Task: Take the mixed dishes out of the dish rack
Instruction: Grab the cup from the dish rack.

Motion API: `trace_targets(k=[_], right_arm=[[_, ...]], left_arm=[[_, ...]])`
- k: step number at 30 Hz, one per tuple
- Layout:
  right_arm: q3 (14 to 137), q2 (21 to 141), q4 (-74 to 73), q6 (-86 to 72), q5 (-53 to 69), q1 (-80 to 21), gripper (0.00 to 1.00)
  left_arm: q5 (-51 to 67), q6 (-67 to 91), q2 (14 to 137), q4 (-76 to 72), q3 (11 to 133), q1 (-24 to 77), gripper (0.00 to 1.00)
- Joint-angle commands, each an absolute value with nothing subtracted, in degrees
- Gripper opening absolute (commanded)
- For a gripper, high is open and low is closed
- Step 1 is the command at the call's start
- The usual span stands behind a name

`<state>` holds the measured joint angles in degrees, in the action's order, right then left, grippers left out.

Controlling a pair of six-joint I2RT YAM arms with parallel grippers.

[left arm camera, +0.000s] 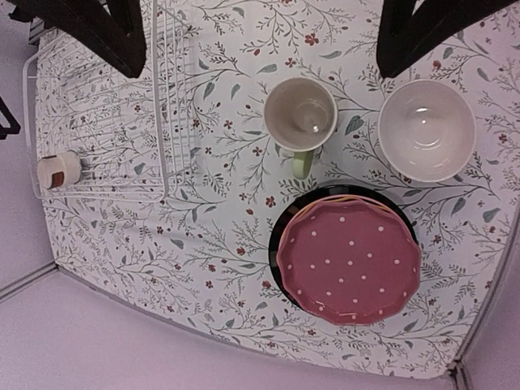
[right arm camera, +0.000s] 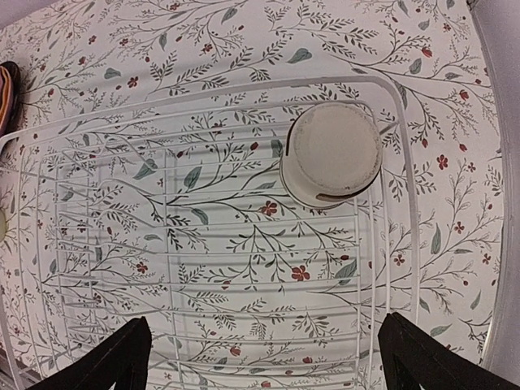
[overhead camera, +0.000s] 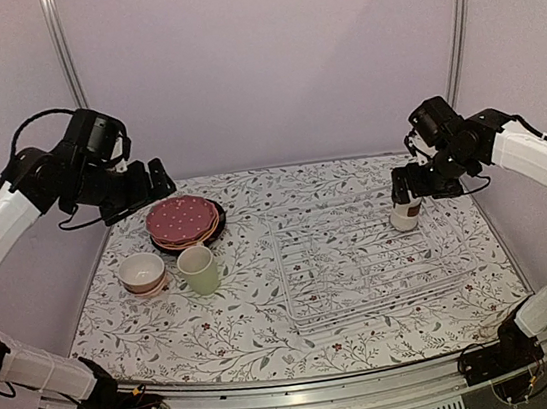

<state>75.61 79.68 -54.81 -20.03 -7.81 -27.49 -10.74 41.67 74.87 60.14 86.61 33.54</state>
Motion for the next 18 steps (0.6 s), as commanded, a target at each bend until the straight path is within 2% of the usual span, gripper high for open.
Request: trace_targets(k=[1,18], right_arm=[[75.76,84.07,-53.22,-20.41,-7.65,-25.98,0.99],[77.72,100.36,-45.99,-19.79,-9.55,-21.27,0.99]], left_arm=[[-12.34,39.22,73.43,55.33,83.14,34.05,0.99],[-13.09,38.45,71.82,53.83,82.53,35.60,0.99]])
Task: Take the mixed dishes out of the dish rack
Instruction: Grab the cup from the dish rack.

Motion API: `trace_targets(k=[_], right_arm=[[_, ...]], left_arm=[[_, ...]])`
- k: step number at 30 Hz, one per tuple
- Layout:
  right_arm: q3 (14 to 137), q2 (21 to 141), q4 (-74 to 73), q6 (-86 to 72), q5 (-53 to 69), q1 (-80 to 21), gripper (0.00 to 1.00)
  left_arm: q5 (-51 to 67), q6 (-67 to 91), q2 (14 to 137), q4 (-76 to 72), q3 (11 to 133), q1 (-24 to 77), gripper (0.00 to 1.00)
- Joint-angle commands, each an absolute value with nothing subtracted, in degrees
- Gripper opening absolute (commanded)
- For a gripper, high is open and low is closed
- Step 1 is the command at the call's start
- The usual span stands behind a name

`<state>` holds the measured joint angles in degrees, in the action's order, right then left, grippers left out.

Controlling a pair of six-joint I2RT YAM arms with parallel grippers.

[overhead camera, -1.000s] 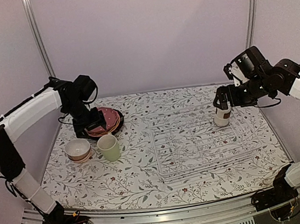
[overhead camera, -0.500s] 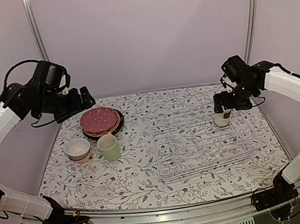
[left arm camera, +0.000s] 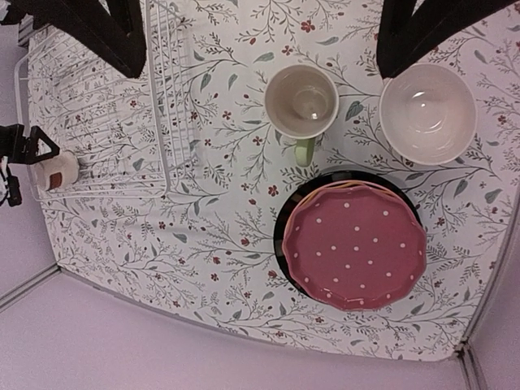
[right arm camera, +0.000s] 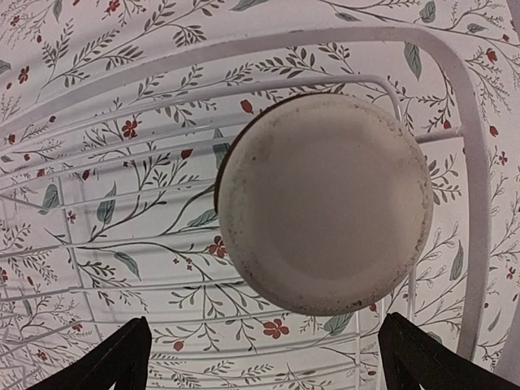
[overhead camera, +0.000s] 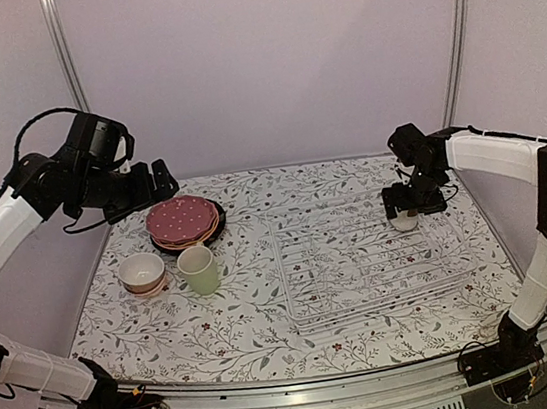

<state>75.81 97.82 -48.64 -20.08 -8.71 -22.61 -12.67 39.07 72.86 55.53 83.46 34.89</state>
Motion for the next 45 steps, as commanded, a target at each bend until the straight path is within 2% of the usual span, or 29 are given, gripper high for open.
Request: trace_targets(k=[1,18,28,36,45], right_arm=[[77.92,100.85,-45.59,-19.73,-9.33,-20.86,0.99],[84.30,107.67,-43.85,-16.89,-8.87,-17.99,0.97],[84.46,108.69,-43.65,-16.83,-6.39,-17.62,0.87],[83.24,105.94,-43.69,-17.16,-4.64,-17.62,0.72],[83.80,100.41,-44.72,-16.97,-0.96,-17.67,0.60]], left_arm=[[-13.00,38.41,71.74,53.68,82.53,35.60,1.00],[-12.34,37.93,70.82,50.94,80.73,35.77,1.00],[-12.19,37.71,70.50,50.05,79.70,35.77,1.00],[-12.19,36.92,68.58,47.93,77.32,35.77,1.00],[-11.51,35.82,67.35,44.61,75.29,35.85,1.00]])
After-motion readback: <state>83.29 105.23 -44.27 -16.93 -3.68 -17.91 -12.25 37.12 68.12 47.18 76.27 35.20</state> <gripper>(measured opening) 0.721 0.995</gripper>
